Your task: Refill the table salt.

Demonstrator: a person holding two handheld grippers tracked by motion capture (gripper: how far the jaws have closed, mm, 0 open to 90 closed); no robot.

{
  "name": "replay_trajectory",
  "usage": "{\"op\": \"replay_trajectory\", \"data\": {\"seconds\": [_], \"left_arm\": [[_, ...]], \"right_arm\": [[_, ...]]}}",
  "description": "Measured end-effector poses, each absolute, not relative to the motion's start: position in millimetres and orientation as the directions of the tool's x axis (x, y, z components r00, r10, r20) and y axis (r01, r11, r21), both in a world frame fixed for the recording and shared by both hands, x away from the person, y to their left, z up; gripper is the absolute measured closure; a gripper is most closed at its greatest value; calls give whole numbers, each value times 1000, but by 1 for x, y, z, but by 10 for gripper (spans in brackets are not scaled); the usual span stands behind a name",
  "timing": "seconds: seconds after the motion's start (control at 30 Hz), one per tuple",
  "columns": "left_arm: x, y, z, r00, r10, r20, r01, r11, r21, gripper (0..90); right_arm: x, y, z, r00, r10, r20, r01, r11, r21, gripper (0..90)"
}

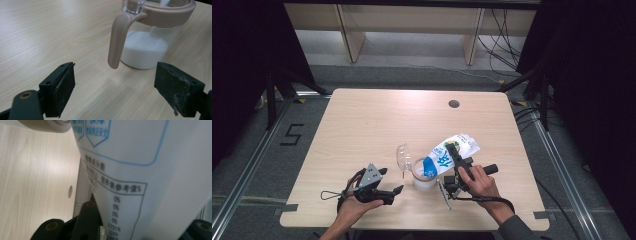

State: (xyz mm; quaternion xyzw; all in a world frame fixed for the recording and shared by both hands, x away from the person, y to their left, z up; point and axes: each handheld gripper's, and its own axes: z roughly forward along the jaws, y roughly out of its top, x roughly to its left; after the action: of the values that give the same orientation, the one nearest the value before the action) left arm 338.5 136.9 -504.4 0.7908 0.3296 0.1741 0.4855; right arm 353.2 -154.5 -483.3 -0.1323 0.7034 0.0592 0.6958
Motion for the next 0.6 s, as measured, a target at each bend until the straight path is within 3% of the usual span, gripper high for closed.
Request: {"op": "replay_trajectory", "data": {"seconds": [0.43,0.5,0.6], "left_arm": [[339,137,-504,724,689,-42,349,-312,884,164],[339,137,-504,724,689,-43,349,-311,884,164],[338,137,-504,721,691,-46,352,-309,883,164]], "right_arm": [[352,-155,-484,0,-79,-997,-267,961,-76,756],[354,-153,-478,37,-157,-987,-302,940,-161,756],[354,-153,-479,31,-147,-989,-300,942,-149,756]]}}
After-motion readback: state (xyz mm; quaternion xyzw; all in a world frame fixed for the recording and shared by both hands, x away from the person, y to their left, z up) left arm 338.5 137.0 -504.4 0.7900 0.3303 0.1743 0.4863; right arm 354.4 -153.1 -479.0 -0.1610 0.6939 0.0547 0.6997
